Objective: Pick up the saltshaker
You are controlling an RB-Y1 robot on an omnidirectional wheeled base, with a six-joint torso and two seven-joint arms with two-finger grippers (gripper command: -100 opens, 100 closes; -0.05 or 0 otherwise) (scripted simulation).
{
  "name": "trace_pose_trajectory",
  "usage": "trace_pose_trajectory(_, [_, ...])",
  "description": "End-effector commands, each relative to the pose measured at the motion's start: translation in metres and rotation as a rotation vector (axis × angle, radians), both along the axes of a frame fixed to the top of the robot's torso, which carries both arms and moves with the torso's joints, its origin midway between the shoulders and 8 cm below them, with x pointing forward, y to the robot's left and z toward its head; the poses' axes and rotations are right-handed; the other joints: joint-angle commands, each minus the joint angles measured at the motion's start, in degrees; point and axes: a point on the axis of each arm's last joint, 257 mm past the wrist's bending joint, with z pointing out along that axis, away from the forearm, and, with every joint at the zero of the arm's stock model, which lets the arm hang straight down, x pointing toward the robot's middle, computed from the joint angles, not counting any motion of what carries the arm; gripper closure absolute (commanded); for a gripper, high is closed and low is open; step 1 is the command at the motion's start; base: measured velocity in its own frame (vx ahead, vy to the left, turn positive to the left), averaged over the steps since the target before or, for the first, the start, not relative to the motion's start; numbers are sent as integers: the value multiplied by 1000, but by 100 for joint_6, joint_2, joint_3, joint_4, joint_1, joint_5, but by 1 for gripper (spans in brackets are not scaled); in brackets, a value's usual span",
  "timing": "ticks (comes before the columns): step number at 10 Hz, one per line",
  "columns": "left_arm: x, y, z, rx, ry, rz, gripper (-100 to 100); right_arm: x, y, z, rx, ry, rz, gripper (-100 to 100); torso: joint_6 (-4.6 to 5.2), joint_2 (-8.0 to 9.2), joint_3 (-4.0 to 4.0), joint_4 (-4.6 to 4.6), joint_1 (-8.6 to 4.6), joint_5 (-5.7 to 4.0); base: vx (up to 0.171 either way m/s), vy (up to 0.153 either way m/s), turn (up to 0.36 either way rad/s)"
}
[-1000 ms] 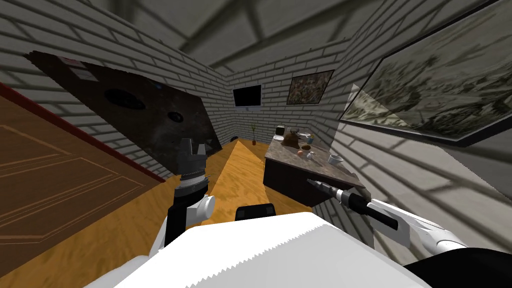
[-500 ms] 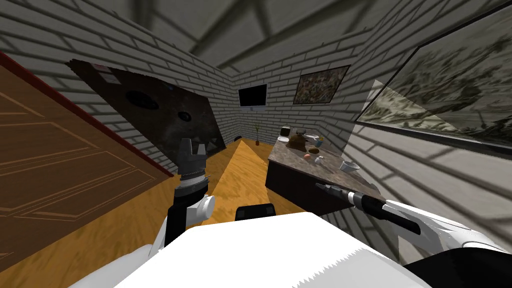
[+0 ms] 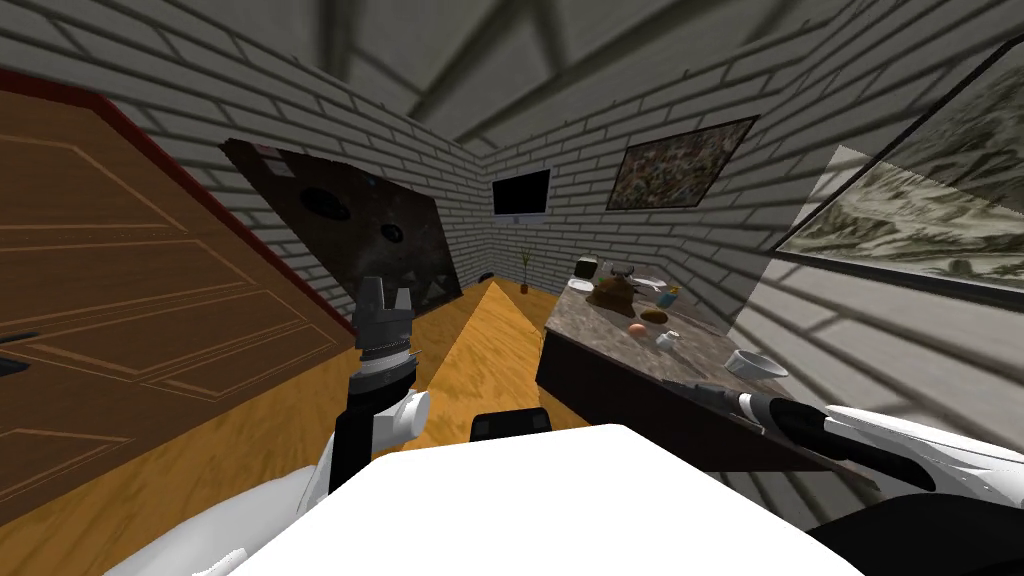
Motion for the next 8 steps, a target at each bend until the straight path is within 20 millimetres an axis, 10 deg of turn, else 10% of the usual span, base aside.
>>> trace_pose_trajectory(1, [0,0,0,0,0,0,0,-9,-16,8,-35,28,-2,-100,0,0,0,0,0,0,110,-65,76])
trace_pose_trajectory(8, [0,0,0,0,0,0,0,-72,-91,35,-214,207,-29,-100,4,-4,-3,-2,-2,-1,126,-79,139])
